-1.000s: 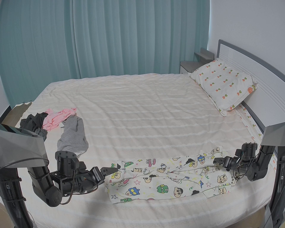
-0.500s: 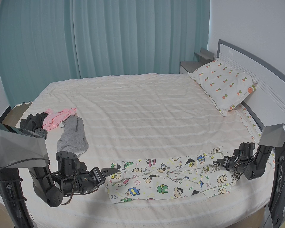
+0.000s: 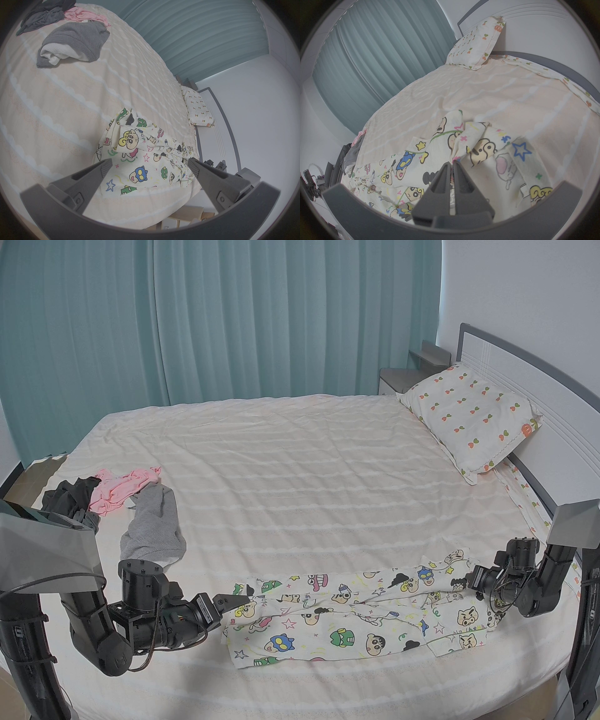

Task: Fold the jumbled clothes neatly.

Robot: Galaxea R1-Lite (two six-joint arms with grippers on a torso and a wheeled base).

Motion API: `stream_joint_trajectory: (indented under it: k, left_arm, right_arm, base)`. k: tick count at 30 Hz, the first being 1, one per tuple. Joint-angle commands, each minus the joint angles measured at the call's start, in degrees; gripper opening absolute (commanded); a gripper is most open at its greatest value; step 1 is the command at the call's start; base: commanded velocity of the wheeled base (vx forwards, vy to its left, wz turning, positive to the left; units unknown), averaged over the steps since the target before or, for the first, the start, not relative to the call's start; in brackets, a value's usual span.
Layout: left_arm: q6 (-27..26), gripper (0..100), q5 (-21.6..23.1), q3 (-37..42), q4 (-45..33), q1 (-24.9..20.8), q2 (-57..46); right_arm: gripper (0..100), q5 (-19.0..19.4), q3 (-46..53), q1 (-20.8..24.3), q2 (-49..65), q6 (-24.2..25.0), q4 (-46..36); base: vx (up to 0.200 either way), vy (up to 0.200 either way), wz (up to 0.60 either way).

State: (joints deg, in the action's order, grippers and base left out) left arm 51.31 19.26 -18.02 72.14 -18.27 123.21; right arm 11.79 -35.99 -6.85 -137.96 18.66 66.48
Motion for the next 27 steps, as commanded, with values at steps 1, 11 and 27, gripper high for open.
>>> stream_joint_trajectory:
  k: [1, 11, 27]
  left_arm:
    - [0.0, 100, 0.0, 0.0, 0.0, 0.0, 0.2]
    - [0.0, 100, -0.1, 0.0, 0.0, 0.0, 0.2]
    - [-0.2, 100, -0.2, -0.1, 0.0, 0.0, 0.5]
  right_arm:
    - [0, 0.3, 0.4, -1.5, 2.0, -0.2, -0.2]
    - [0, 0.3, 1.3, -3.3, 2.5, -3.7, -4.1]
    - [0, 1.3, 2.8, -4.8, 4.2, -8.3, -6.0]
  base:
    - [0.0, 0.0, 0.0]
    - [0.0, 0.0, 0.0]
    - [0.0, 0.0, 0.0]
